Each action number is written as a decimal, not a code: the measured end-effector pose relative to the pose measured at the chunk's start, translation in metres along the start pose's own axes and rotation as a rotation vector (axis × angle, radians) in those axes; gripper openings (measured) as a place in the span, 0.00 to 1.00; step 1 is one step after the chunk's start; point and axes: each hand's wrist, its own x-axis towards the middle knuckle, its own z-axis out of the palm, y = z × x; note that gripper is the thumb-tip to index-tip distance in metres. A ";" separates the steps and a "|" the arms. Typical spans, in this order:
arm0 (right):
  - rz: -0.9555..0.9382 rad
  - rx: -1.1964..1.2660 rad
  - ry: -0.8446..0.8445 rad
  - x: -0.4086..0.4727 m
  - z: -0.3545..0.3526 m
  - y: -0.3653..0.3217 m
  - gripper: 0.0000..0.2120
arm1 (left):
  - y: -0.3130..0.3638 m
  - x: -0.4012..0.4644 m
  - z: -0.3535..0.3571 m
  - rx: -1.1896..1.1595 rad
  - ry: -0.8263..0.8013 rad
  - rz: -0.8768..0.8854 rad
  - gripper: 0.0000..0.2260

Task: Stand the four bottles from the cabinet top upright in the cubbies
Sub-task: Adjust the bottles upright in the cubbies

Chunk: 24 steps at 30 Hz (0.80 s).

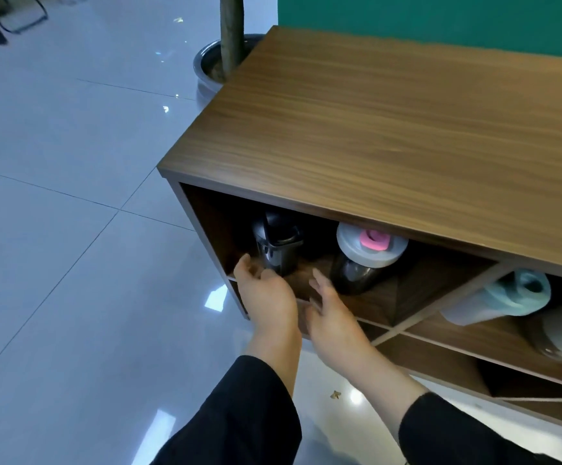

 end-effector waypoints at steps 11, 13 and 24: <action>-0.020 0.133 0.099 0.057 0.018 -0.033 0.33 | -0.003 0.021 -0.001 -0.034 -0.195 0.009 0.25; -0.045 0.138 0.098 0.050 0.024 -0.027 0.35 | -0.001 0.024 -0.003 -0.018 -0.198 0.013 0.23; -0.049 0.130 0.056 0.036 0.023 -0.018 0.37 | 0.008 0.030 -0.006 0.093 -0.227 0.014 0.17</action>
